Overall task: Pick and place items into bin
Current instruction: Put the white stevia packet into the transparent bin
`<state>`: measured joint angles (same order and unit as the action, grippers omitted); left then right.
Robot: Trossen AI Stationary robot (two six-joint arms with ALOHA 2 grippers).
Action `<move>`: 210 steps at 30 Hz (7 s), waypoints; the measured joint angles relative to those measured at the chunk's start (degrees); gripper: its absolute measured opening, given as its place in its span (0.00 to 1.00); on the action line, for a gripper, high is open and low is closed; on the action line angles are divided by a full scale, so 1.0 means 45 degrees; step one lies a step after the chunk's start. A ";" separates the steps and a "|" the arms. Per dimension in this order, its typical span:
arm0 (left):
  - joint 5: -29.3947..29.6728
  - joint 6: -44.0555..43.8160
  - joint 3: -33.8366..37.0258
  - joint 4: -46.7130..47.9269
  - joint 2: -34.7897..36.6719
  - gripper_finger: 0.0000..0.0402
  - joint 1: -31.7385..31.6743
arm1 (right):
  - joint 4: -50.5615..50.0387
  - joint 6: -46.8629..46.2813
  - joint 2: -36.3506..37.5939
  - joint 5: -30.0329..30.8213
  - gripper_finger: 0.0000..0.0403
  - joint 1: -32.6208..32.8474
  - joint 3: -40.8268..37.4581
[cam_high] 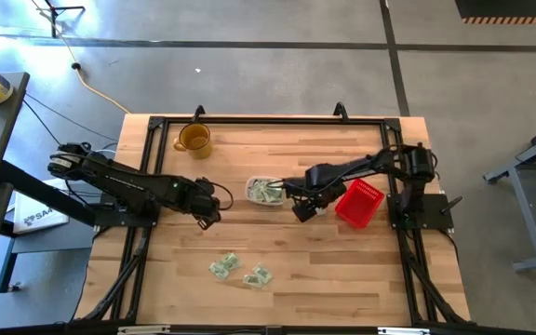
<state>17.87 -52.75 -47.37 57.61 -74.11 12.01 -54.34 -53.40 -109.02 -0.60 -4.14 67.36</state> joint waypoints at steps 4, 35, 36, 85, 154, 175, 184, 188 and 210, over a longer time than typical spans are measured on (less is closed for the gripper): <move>-0.0063 0.0000 0.0000 0.0083 0.0000 0.46 0.0000 | 0.0174 0.1540 -0.0289 -0.0463 0.48 -0.0409 -0.0208; -0.1467 -0.0886 0.0005 0.0625 0.0005 0.46 0.0005 | -0.2760 0.7704 -0.1149 -0.0060 0.15 -0.0080 0.5866; -0.1469 -0.0906 0.0005 0.0650 0.0005 0.46 0.0005 | -0.2867 0.7864 -0.1143 0.0076 0.19 0.0192 0.5799; -0.1030 -0.0460 0.0005 0.0345 0.0005 0.46 -0.0002 | 0.4612 0.6751 0.2266 0.0609 0.01 0.0689 0.1110; -0.2917 0.3060 -0.0549 -0.6159 -0.4699 0.27 0.5960 | 0.4753 0.7344 0.4054 0.2591 0.79 0.3502 -0.1095; -0.1556 0.8250 -0.2696 -0.4289 -0.3193 0.05 -0.0315 | 0.2306 0.3499 0.4394 0.4684 0.79 0.5554 -0.1081; -0.2814 1.1450 -0.3338 -0.5913 -0.4754 0.06 -0.4373 | 0.1508 0.0252 0.4394 0.5480 0.79 0.6961 -0.1081; -0.3317 1.1672 -0.3954 -0.6372 -0.5619 0.08 -0.4789 | 0.1773 -0.0002 0.4394 0.5597 0.79 0.6849 -0.1081; -0.2388 0.8065 -0.5630 0.0780 -0.1855 0.49 -0.2711 | 0.7089 0.4727 0.3986 0.2098 0.46 0.0303 -0.1076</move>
<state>7.12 -16.46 -72.71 61.12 -82.45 -0.19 -22.43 -32.13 -91.09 8.84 -2.78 62.52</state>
